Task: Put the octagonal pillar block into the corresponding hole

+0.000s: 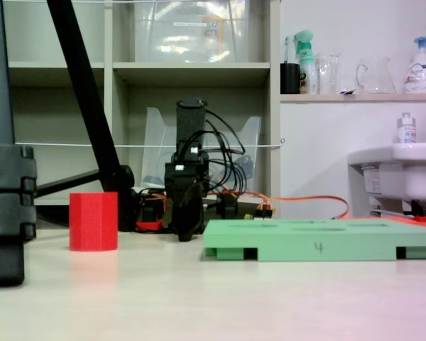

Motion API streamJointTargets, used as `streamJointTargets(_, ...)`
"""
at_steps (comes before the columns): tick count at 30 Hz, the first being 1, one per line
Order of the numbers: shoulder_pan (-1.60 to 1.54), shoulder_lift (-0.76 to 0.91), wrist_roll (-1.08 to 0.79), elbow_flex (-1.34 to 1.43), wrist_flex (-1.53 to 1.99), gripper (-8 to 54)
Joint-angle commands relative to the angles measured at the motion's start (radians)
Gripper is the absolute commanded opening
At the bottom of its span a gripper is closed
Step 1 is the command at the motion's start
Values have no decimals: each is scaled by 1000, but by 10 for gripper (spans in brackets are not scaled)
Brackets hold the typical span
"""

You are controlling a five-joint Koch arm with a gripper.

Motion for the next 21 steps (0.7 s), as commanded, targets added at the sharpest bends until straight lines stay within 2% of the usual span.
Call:
streamJointTargets(1, -20, 64, 3, 71, 21, 339)
streamJointTargets(10, -2, 64, 20, 71, 20, 338)
streamJointTargets(11, 12, 64, 106, 71, 9, 342)
streamJointTargets(13, 11, 66, 474, 71, -29, 343)
streamJointTargets(15, 20, 64, 755, 67, -187, 335)
streamJointTargets(18, 80, 64, 946, -17, -167, 316)
streamJointTargets(21, 103, 66, 1187, -298, 256, 314)
